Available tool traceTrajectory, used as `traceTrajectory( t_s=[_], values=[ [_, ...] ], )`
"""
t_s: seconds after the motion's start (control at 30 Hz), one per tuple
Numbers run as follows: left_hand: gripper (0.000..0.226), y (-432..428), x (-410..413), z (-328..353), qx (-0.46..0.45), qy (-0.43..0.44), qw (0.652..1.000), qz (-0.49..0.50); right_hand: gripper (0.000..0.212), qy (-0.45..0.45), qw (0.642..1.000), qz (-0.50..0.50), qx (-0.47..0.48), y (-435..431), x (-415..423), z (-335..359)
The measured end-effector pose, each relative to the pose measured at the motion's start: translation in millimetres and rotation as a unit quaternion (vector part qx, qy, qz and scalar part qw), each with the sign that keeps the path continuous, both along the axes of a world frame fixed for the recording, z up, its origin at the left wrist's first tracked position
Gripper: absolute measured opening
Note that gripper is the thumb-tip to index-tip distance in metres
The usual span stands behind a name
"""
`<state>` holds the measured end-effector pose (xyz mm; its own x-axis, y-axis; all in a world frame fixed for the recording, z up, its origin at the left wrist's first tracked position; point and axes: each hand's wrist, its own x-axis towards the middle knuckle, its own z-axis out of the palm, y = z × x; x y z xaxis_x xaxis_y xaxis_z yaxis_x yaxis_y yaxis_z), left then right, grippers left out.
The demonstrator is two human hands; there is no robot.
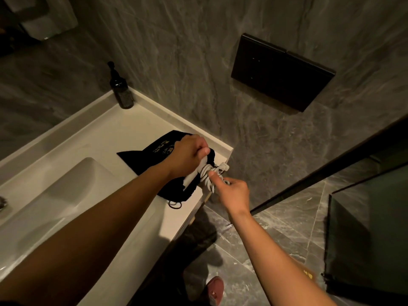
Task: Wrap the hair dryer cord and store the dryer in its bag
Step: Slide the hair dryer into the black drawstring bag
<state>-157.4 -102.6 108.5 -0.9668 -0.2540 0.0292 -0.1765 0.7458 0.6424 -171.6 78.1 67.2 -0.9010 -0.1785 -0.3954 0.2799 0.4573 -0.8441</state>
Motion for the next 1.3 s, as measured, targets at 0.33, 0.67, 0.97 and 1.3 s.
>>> traceTrajectory(
  t_s=[0.33, 0.67, 0.97, 1.3],
  values=[
    [0.035, 13.5, 64.2, -61.7, -0.069, 0.032, 0.986, 0.151, 0.069, -0.096, 0.986, -0.13, -0.046, -7.2, -6.7, -21.4],
    [0.013, 47.6, 94.5, -94.1, 0.039, 0.001, 0.992, 0.12, 0.043, -0.233, 0.934, -0.219, -0.157, -27.9, 13.8, -25.9],
    [0.029, 46.9, 100.5, -77.5, 0.177, 0.059, 0.97, 0.156, 0.027, -0.316, 0.893, -0.095, -0.306, -49.2, 36.8, -42.1],
    [0.011, 34.9, 129.9, -84.1, 0.163, 0.036, 0.972, 0.166, 0.017, -0.172, 0.952, -0.017, -0.251, -50.2, 43.9, -66.6]
  ],
)
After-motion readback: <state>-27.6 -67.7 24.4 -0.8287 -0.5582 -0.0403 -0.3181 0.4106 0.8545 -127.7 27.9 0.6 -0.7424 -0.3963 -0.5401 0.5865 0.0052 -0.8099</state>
